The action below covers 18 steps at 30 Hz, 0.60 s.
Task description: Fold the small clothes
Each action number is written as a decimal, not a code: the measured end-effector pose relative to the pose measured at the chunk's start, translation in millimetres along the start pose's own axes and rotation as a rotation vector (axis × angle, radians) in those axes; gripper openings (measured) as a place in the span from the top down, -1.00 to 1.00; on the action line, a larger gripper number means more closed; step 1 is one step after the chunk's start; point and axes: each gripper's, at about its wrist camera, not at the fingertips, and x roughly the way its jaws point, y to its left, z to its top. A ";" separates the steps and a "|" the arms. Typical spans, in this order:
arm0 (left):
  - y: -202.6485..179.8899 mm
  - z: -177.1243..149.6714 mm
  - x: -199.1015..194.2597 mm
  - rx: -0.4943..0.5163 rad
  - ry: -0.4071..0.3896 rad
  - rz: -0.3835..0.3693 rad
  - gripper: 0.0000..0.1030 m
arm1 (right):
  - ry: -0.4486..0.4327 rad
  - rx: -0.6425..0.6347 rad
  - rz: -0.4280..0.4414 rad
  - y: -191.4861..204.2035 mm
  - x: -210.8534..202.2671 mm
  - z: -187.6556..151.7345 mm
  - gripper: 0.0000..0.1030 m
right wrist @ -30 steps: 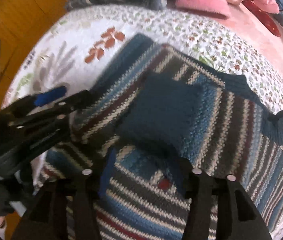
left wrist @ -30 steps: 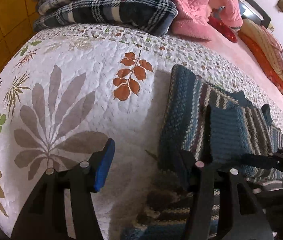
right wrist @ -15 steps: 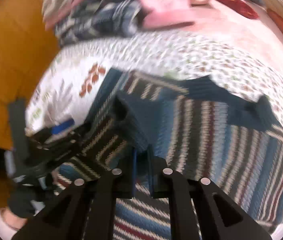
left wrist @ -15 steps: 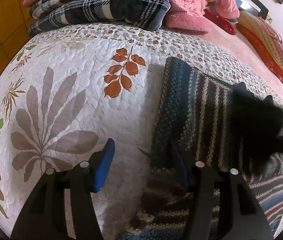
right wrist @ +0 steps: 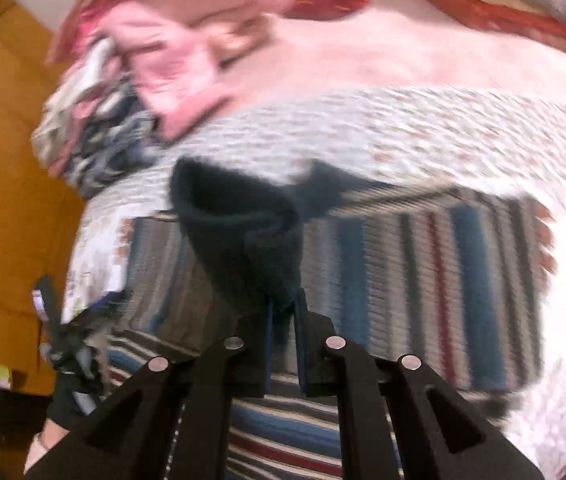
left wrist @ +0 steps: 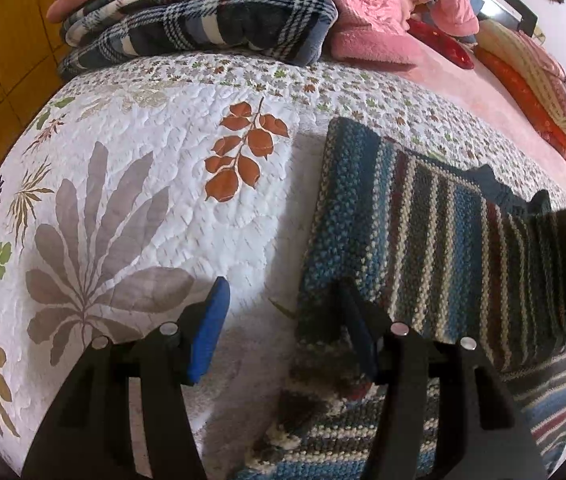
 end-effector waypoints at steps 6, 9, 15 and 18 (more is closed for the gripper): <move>-16.1 7.8 -24.5 0.012 -0.089 -0.058 -0.10 | 0.067 0.101 -0.047 -69.7 9.7 -19.9 0.54; -32.0 8.7 -32.5 0.025 -0.113 -0.137 -0.10 | 0.055 0.190 0.031 -89.5 15.6 -17.3 -0.04; -58.3 -0.1 -15.4 0.076 -0.051 -0.192 -0.11 | 0.090 0.270 0.129 -93.0 42.3 -8.0 0.68; -61.2 -4.6 -6.7 0.089 -0.019 -0.182 -0.11 | 0.096 0.220 0.127 -80.4 39.0 -10.3 0.97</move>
